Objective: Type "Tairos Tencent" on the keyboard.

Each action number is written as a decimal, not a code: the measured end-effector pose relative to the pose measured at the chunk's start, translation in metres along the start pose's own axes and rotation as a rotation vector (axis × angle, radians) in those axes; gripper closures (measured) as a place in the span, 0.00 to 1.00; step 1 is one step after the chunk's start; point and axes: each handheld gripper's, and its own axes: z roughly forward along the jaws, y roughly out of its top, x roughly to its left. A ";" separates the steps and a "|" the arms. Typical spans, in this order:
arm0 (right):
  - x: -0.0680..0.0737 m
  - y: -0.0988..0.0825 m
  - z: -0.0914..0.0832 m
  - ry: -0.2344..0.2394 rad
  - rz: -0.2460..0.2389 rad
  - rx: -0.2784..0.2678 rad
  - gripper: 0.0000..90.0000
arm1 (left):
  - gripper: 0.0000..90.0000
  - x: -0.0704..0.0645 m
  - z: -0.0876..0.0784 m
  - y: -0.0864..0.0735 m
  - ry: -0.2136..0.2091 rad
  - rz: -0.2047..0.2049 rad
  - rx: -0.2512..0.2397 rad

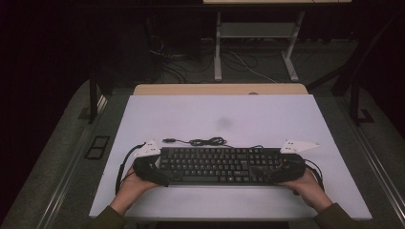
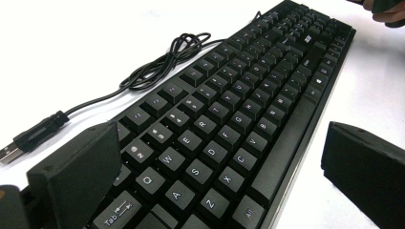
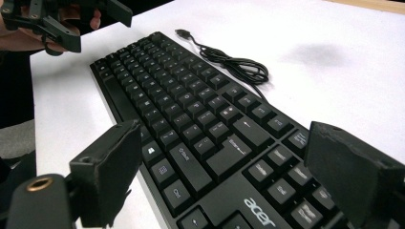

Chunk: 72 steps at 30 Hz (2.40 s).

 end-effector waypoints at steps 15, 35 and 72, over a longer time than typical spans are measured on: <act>0.002 0.011 0.013 0.024 -0.008 -0.007 0.14 | 0.00 -0.001 0.001 0.000 0.000 0.005 0.004; 0.006 0.021 0.036 0.059 -0.015 0.023 0.18 | 0.00 -0.001 0.000 0.001 0.001 0.005 0.004; 0.010 0.007 0.055 0.116 -0.105 0.226 0.99 | 0.00 -0.001 0.001 0.000 0.000 0.004 0.002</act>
